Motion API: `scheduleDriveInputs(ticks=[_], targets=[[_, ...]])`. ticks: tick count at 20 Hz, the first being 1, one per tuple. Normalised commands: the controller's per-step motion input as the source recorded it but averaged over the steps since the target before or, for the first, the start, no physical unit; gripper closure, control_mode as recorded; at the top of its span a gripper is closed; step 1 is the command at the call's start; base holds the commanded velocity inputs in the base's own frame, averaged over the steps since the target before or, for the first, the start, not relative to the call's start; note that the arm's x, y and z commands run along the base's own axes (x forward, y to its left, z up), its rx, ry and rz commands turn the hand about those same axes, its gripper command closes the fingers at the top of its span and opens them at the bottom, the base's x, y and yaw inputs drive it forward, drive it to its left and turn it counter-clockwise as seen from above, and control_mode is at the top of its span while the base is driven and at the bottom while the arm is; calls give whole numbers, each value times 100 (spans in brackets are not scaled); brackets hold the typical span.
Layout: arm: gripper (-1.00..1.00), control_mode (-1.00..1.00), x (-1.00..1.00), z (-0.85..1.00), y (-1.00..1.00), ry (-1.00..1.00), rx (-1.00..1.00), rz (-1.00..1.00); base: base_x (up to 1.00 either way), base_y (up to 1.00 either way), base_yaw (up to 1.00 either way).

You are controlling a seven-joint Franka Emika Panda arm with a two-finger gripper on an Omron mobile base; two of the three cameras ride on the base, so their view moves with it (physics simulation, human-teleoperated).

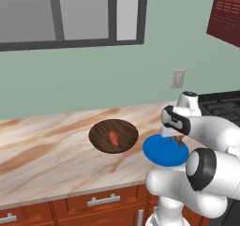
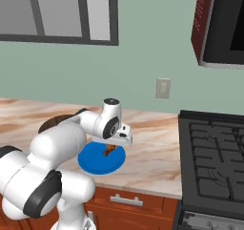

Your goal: Place the chicken drumstick on the plate and place the sweet potato on the same plate.

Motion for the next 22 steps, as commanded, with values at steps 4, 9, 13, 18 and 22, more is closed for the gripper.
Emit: scheduleDriveInputs(ticks=[4, 9, 13, 18, 22], targets=[[100, -100, 0, -10, 0, 0, 0, 0, 0, 0, 0], [100, -100, -5, -19, -2, 0, 0, 0, 0, 0, 0], [100, -100, -1, -18, -4, 0, 0, 0, 0, 0, 0], [100, -100, -2, -9, -2, 0, 0, 0, 0, 0, 0], [-100, -100, -1, -7, 0, 0, 0, 0, 0, 0, 0]])
